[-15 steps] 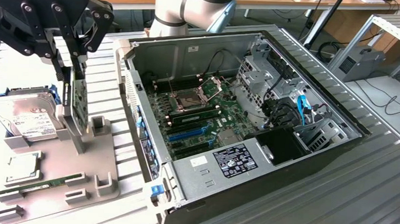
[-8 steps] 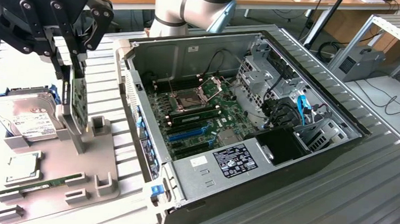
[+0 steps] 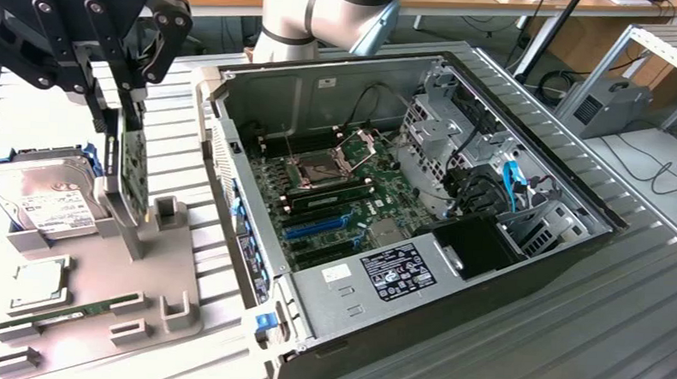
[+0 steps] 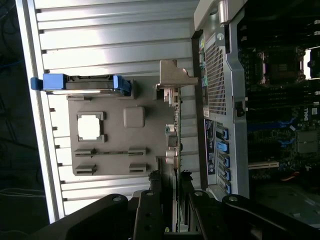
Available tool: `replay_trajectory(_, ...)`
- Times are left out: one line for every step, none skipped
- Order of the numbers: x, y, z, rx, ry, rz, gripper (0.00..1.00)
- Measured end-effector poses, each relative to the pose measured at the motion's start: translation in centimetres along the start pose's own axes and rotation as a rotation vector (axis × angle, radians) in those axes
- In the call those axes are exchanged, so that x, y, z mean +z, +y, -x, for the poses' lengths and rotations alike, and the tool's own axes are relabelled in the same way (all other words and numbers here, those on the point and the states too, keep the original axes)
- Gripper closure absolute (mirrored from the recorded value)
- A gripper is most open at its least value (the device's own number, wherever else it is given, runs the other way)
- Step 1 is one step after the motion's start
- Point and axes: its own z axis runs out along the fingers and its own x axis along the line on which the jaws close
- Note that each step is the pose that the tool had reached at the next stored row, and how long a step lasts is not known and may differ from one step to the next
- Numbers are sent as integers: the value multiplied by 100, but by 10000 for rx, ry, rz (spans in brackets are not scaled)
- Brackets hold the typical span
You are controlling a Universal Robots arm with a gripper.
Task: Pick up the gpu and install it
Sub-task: 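Pick up the gpu and move the gpu toward the slot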
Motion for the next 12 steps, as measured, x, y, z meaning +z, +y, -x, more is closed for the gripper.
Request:
replay_trajectory(-2,0,0,0,0,0,74)
replay_trajectory(-4,0,0,0,0,0,74)
replay_trajectory(-6,0,0,0,0,0,74)
replay_trajectory(-7,0,1,0,0,0,74)
replay_trajectory(-9,0,1,0,0,0,74)
replay_trajectory(-11,0,1,0,0,0,74)
replay_trajectory(-13,0,1,0,0,0,74)
replay_trajectory(-15,0,1,0,0,0,74)
replay_trajectory(-20,0,1,0,0,1,74)
replay_trajectory(-24,-1,2,0,0,0,74)
replay_trajectory(-28,-1,2,0,0,1,74)
replay_trajectory(-29,-1,2,0,-1,3,74)
